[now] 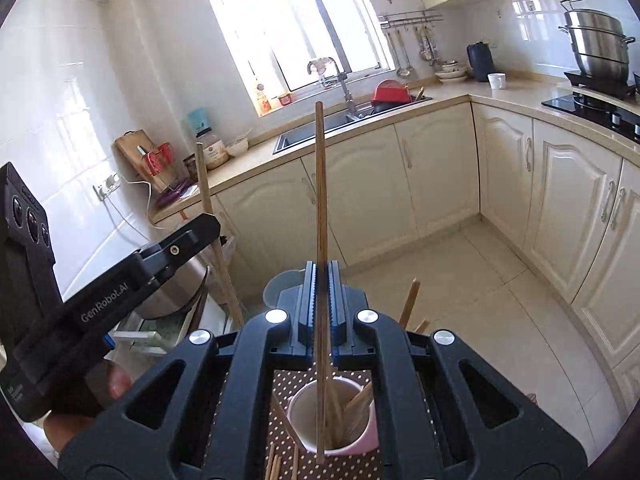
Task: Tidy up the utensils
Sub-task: 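Lift the chopsticks upright and lower them into the pink cup with both tools, then open both tools to release the chopsticks into the pink cup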
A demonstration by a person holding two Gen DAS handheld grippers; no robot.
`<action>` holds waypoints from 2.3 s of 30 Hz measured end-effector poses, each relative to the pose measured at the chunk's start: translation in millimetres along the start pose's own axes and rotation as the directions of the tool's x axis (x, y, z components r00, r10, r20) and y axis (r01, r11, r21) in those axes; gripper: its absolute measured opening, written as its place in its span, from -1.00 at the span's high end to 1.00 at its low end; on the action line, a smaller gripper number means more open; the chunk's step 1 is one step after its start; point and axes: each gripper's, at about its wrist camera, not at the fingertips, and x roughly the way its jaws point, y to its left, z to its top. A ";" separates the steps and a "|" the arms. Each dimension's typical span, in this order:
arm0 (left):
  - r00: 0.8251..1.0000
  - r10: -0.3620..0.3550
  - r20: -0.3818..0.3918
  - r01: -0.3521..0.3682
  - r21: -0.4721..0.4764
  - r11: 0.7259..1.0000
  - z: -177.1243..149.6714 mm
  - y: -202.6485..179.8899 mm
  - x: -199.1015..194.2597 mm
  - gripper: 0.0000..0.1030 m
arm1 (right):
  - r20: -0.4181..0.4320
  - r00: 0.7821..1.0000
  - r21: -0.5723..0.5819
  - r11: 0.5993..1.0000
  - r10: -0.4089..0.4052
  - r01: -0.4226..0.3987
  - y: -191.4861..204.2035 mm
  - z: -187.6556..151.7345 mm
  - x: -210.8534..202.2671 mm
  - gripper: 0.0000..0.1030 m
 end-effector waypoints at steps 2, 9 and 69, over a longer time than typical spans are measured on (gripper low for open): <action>1.000 0.002 0.000 -0.002 0.008 1.000 -3.0 0.3 6.1 0.88 | 0.012 1.000 -0.006 1.000 -0.014 0.015 -1.9 -1.4 2.3 0.89; 1.000 0.023 -0.004 -0.023 0.047 0.999 -16.7 2.2 14.1 0.88 | 0.028 0.999 -0.034 0.999 -0.025 0.026 -1.9 -7.4 14.5 0.89; 0.926 0.098 -0.364 -0.126 -0.055 0.990 -102.5 72.6 -72.5 0.20 | -0.189 0.974 -0.057 0.991 -0.127 0.118 20.2 -93.8 -56.5 0.07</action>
